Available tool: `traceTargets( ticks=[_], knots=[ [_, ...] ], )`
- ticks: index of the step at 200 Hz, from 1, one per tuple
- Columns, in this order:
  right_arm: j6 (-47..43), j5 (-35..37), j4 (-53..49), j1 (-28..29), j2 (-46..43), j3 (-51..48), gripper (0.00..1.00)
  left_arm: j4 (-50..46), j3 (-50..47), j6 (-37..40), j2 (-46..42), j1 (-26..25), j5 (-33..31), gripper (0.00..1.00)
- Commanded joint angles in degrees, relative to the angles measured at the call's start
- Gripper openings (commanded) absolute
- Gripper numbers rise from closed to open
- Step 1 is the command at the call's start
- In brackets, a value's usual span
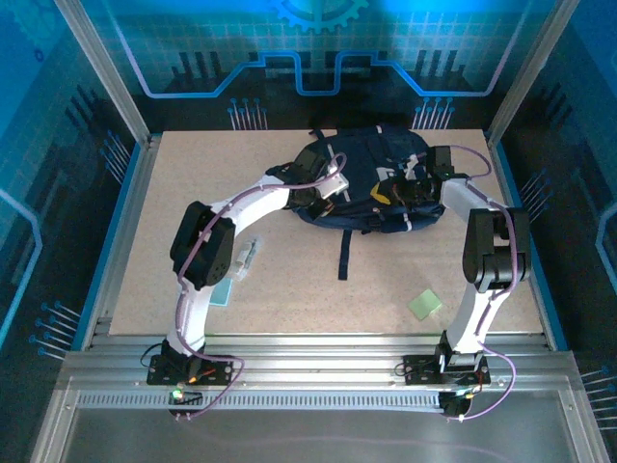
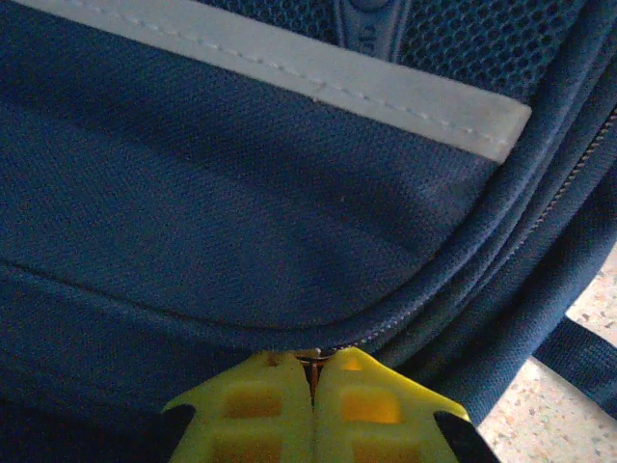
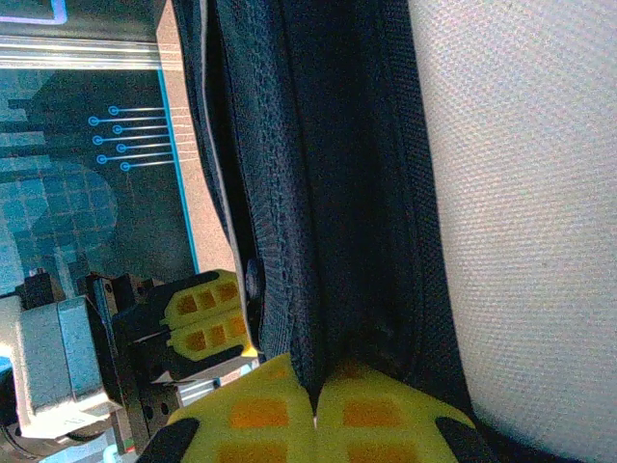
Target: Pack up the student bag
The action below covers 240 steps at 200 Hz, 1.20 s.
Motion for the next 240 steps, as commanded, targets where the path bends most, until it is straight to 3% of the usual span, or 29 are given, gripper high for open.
traceTargets(
  ticks=[1,19,49,81,123,130,157,170,210,240],
  knots=[
    [-1.6,-3.7,0.9,-1.1,-0.7,3.5,0.00,-4.2,-0.6,-1.5,-2.0,0.4,1.3,0.00],
    [-2.8,-2.5,-0.6,-1.1,-1.0,4.0,0.00,-4.9,0.1,-3.4,-1.8,2.2,1.8,0.00],
    [-4.7,1.2,-3.0,-1.2,-0.5,5.2,0.00,-6.2,1.2,-7.8,-2.5,6.9,12.5,0.00],
    [-5.4,2.8,-3.3,-0.6,2.2,8.5,0.00,-6.0,-4.7,-7.8,-8.1,2.4,13.6,0.00],
    [-4.5,7.7,-4.0,0.6,5.2,12.9,0.00,0.2,-10.8,-15.8,-13.0,-2.6,19.3,0.00],
    [-4.1,8.2,-4.1,0.7,5.7,13.6,0.04,1.1,-10.5,-16.6,-12.8,-3.5,18.4,0.00],
    [-3.2,11.8,-4.7,1.1,3.0,11.9,0.47,0.5,-4.4,-19.1,-7.8,-4.9,16.6,0.00],
    [-2.2,13.4,-3.7,1.4,-0.6,7.5,0.59,-2.4,0.4,-18.9,-4.3,-5.4,13.3,0.00],
    [4.5,12.9,3.8,4.4,-8.8,-6.0,0.59,-4.4,4.6,-18.4,-0.7,-6.6,10.9,0.00],
    [9.2,12.8,8.1,7.1,-10.3,-10.4,0.49,-2.9,2.5,-19.2,-2.4,-7.4,10.2,0.00]
  ],
)
